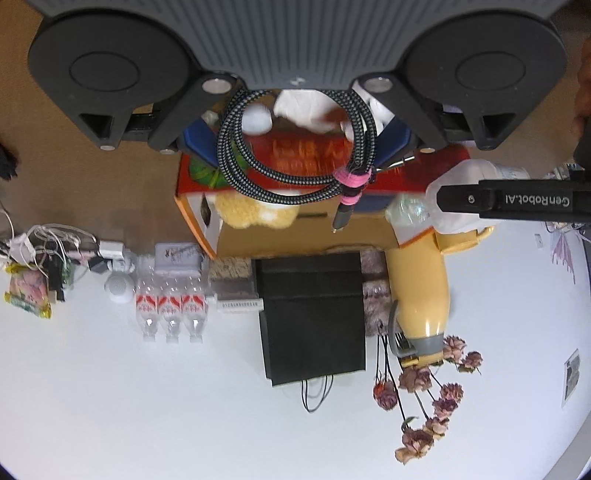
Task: Organize objects
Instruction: 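Carry the clear container and braided cable over the box with both tools, then open the left tool to drop the container while the right tool drops the cable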
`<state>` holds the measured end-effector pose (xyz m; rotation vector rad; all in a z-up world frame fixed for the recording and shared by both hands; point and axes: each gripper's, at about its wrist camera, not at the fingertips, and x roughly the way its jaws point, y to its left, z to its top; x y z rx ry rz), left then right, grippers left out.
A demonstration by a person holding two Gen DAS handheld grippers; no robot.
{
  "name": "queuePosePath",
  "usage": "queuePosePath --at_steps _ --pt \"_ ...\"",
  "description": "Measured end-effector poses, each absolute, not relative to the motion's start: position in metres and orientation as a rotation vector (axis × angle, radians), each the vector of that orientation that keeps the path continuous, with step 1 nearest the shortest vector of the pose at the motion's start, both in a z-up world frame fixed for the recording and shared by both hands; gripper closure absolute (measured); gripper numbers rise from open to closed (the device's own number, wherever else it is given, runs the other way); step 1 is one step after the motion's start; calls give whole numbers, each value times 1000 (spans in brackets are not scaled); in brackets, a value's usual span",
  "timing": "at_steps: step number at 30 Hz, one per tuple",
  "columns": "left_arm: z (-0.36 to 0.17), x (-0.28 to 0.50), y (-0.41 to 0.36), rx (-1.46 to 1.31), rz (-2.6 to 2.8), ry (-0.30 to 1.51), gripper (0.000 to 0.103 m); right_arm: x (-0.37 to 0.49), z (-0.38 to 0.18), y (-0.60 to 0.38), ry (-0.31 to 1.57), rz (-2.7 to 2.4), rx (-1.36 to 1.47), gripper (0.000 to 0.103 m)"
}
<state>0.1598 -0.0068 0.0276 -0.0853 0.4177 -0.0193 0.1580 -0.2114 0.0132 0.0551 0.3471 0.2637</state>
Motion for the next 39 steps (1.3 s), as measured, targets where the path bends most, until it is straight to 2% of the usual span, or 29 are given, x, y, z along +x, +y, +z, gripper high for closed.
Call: queuePosePath --at_steps 19,28,39 --pt "60 245 -15 -53 5 325 22 265 49 -183 374 274 21 13" --pt "52 302 -9 -54 28 339 22 327 43 -188 415 268 49 13" --pt "35 334 -1 -57 24 403 21 357 33 -193 481 272 31 13"
